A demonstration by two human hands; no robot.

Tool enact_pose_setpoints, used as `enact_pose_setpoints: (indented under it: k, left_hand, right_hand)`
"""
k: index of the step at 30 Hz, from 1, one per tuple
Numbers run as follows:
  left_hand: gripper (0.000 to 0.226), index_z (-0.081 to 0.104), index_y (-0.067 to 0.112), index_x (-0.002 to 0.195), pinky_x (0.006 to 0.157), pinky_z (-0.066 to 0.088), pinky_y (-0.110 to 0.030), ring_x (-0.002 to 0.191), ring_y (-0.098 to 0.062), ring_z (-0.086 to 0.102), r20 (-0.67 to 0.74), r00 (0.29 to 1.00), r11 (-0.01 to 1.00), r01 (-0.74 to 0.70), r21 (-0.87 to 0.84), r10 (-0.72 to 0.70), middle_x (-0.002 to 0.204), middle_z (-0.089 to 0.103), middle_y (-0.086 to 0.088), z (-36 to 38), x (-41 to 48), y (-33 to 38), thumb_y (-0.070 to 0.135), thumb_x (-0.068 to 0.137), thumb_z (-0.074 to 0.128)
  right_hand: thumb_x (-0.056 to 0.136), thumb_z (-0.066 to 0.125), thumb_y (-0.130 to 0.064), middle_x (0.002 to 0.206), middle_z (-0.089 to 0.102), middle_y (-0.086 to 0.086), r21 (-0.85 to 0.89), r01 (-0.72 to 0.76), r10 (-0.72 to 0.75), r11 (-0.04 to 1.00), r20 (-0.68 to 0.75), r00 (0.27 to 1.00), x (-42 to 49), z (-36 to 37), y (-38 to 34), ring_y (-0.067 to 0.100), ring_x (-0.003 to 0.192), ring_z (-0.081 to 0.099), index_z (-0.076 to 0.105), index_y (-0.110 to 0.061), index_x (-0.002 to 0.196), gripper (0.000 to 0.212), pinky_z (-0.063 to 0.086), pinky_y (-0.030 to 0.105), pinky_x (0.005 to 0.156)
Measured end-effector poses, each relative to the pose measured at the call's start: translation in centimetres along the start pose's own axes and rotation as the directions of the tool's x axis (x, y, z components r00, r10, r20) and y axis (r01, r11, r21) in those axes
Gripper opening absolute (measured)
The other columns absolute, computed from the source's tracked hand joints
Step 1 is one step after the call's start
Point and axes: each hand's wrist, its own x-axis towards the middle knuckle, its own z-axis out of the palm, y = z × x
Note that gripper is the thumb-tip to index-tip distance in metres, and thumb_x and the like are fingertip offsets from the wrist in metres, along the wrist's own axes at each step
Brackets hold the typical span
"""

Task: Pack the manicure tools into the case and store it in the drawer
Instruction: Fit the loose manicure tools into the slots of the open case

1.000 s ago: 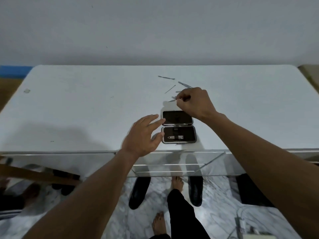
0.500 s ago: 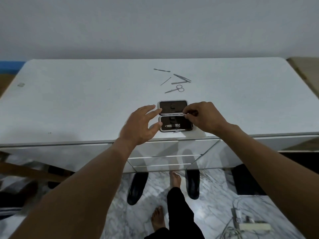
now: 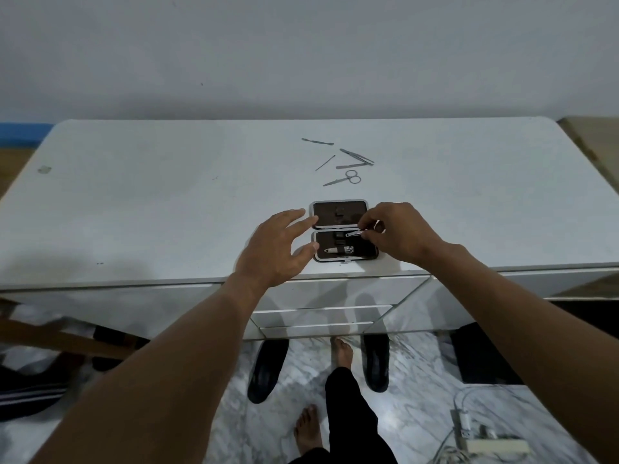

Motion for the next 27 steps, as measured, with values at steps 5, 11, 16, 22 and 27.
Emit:
enact_pose_setpoints:
  k: [5,11,16,22,27]
  left_hand:
    - [0.052,0.051,0.028,0.137,0.108,0.034,-0.039,0.133,-0.018,0.040,-0.007,1.000,1.000,0.008,0.003,-0.008,0.142,0.050,-0.001,-0.1,0.0,0.1,0.049,0.088,0.052]
    - [0.052,0.051,0.028,0.137,0.108,0.034,-0.039,0.133,-0.019,0.040,0.004,1.000,1.000,0.008,0.015,-0.008,0.143,0.049,-0.001,0.0,0.0,0.1,0.048,0.089,0.052]
    - [0.052,0.051,0.029,0.137,0.108,0.034,-0.038,0.133,-0.018,0.040,-0.002,1.000,1.000,0.011,0.018,-0.011,0.143,0.049,-0.001,-0.1,0.1,0.1,0.047,0.089,0.053]
    - [0.052,0.052,0.029,0.136,0.108,0.035,-0.039,0.133,-0.018,0.040,-0.004,1.000,1.000,0.014,0.004,-0.014,0.142,0.050,-0.001,-0.1,0.0,0.3,0.047,0.088,0.053]
    - [0.052,0.051,0.029,0.137,0.108,0.036,-0.041,0.134,-0.018,0.040,-0.005,1.000,1.000,0.014,0.007,-0.014,0.143,0.049,0.000,0.0,0.0,0.2,0.047,0.088,0.054]
  right_hand:
    - [0.084,0.069,-0.019,0.096,0.073,0.001,-0.033,-0.008,0.008,0.999,-0.017,1.000,0.0,0.2,-0.1,0.020,0.086,0.065,0.074,-0.020,0.094,0.011,0.042,0.025,0.074]
    - [0.085,0.067,-0.013,0.103,0.073,0.008,-0.025,0.031,-0.031,0.999,0.000,1.000,0.4,0.4,-0.9,0.025,0.092,0.064,0.075,-0.015,0.102,0.019,0.047,0.029,0.079]
    - [0.083,0.060,-0.003,0.102,0.073,0.013,-0.048,0.136,-0.135,0.990,0.014,0.991,0.5,0.6,-1.3,0.033,0.092,0.065,0.076,-0.011,0.101,0.026,0.053,0.040,0.082]
    - [0.082,0.060,-0.004,0.099,0.073,0.011,-0.028,0.119,-0.119,0.992,0.018,0.993,0.8,0.7,-1.3,0.029,0.087,0.064,0.075,-0.012,0.097,0.023,0.052,0.036,0.079]
    - [0.081,0.063,-0.006,0.095,0.073,0.009,-0.011,0.113,-0.113,0.994,0.014,0.993,1.0,1.0,-1.4,0.028,0.085,0.065,0.076,-0.012,0.094,0.019,0.052,0.035,0.077]
